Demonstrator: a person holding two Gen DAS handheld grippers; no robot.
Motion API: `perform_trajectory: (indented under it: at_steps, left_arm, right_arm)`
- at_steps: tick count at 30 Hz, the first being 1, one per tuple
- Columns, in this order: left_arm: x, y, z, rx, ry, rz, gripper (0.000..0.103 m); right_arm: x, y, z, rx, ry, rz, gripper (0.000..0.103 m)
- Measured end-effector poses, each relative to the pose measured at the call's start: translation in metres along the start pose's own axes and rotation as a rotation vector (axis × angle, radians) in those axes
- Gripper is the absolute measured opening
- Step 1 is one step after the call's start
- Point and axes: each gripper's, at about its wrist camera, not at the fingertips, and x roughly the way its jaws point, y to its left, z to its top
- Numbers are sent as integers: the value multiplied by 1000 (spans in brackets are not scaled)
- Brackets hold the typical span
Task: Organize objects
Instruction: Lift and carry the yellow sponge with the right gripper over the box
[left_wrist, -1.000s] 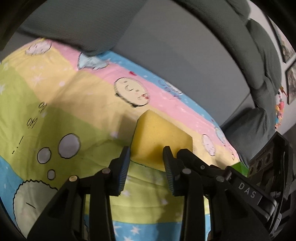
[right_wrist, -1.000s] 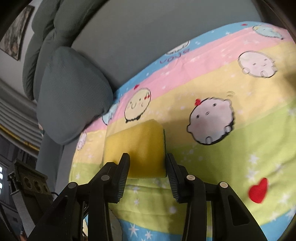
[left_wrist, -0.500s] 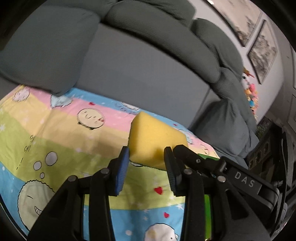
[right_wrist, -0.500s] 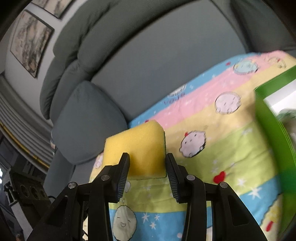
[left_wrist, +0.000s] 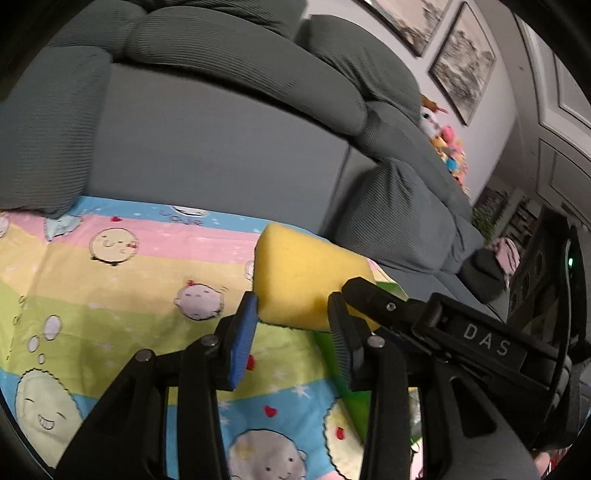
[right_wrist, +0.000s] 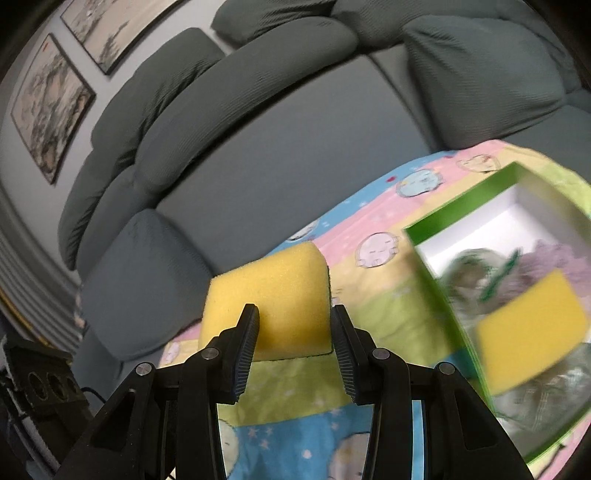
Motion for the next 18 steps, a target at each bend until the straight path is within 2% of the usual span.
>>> perform_trajectory:
  at_steps: [2, 5, 13, 18]
  left_arm:
    - [2, -3, -2, 0, 6, -25, 37]
    - [6, -12, -5, 19, 22, -59, 38]
    - [25, -35, -17, 87, 66, -68, 40]
    - [39, -50, -21, 102, 96, -116, 41]
  right_arm:
    - [-8, -2, 1, -2, -17, -40, 43]
    - [-18, -12, -1, 21, -35, -56, 43]
    - [-31, -41, -2, 88, -48, -98, 43]
    - [-43, -57, 2, 104, -61, -131, 43]
